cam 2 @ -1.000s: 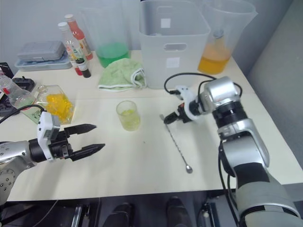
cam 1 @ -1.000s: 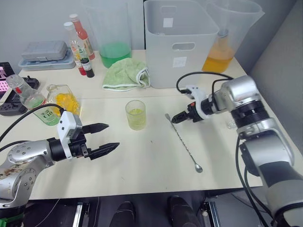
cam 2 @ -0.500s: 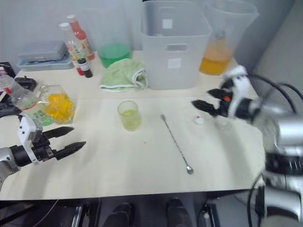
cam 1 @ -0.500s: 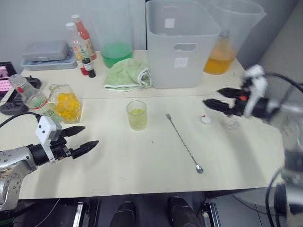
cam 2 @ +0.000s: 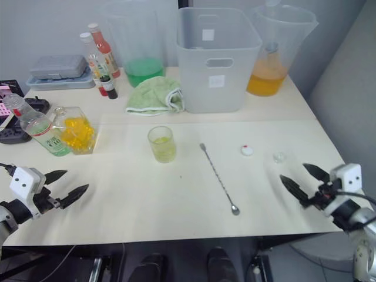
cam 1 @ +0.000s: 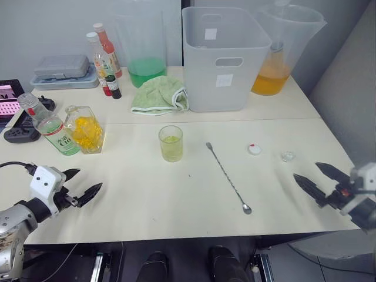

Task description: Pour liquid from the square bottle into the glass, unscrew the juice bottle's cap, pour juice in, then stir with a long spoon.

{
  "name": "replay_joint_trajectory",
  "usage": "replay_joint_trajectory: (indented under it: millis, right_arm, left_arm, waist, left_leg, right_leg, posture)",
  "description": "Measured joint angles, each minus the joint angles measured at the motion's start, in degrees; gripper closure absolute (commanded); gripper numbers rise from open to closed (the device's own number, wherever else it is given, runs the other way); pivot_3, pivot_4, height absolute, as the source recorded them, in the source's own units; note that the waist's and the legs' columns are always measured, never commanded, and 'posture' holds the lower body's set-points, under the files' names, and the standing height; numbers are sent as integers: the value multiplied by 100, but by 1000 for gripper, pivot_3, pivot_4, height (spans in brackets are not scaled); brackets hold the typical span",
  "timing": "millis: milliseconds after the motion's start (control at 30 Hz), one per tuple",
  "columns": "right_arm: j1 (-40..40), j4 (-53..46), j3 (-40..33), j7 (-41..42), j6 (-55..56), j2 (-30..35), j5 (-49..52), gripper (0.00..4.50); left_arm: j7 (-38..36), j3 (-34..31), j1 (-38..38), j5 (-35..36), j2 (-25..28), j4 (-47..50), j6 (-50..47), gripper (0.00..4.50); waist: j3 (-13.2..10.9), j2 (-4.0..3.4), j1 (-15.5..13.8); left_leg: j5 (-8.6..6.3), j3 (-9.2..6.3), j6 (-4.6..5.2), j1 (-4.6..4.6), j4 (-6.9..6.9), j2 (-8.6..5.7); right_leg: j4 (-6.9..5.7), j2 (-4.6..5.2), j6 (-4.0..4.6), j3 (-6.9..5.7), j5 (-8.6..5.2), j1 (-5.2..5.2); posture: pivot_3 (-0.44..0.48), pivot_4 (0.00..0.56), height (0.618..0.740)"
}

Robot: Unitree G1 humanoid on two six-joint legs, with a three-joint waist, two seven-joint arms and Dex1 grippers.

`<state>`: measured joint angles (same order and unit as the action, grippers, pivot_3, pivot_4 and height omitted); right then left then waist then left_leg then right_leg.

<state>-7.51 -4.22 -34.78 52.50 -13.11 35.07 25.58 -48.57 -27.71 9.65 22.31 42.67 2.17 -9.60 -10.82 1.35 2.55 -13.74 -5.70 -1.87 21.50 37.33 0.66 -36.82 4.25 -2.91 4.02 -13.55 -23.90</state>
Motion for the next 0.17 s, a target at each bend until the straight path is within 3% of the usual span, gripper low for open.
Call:
replay_joint_trajectory:
  millis: [167]
  right_arm:
    - [-54, 278, 23, -33, 509, 11, -77, 48]
  left_arm:
    - [-11, 0, -58, -20, 0, -278, 234, 0]
  waist:
    - [0, 0, 19]
  left_leg:
    - [0, 5, 0, -5, -2, 6]
  right_leg:
    - [-2, -4, 2, 1, -1, 1]
  posture:
    - [0, 150, 740]
